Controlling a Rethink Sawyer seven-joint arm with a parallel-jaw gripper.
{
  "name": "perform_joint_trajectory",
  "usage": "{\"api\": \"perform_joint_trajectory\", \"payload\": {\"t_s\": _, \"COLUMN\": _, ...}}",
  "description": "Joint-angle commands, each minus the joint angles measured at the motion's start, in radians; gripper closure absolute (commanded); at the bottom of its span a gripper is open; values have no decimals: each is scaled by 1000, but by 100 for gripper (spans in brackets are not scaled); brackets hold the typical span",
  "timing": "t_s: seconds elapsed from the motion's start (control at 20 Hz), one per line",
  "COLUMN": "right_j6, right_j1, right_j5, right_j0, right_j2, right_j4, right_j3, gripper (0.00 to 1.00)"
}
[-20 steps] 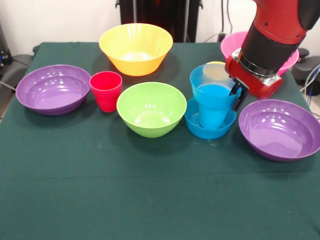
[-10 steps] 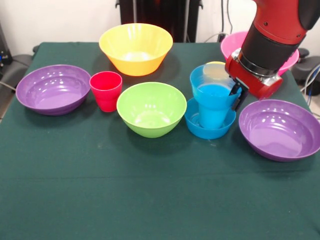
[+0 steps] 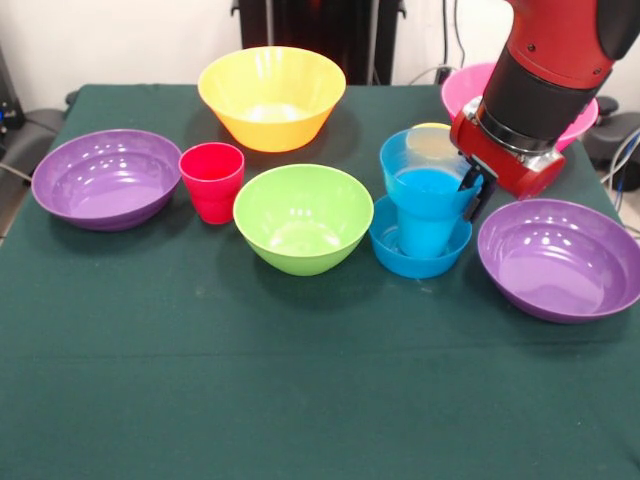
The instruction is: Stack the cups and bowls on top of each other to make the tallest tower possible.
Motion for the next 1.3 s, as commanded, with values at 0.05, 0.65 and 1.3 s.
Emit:
{"api": "perform_joint_trajectory", "payload": {"t_s": 0.05, "right_j6": 150, "right_j1": 63, "right_j5": -78, "right_j0": -7, "right_j2": 132, "right_j4": -19, "right_j3": 47, "gripper": 100}}
{"api": "perform_joint_trajectory", "payload": {"t_s": 0.65, "right_j6": 144, "right_j1": 62, "right_j5": -75, "right_j0": -9, "right_j2": 132, "right_j4": -22, "right_j3": 45, "gripper": 100}}
{"api": "perform_joint_trajectory", "payload": {"t_s": 1.3, "right_j6": 153, "right_j1": 65, "right_j5": -59, "right_j0": -1, "right_j2": 127, "right_j4": -23, "right_j3": 41, "gripper": 0}}
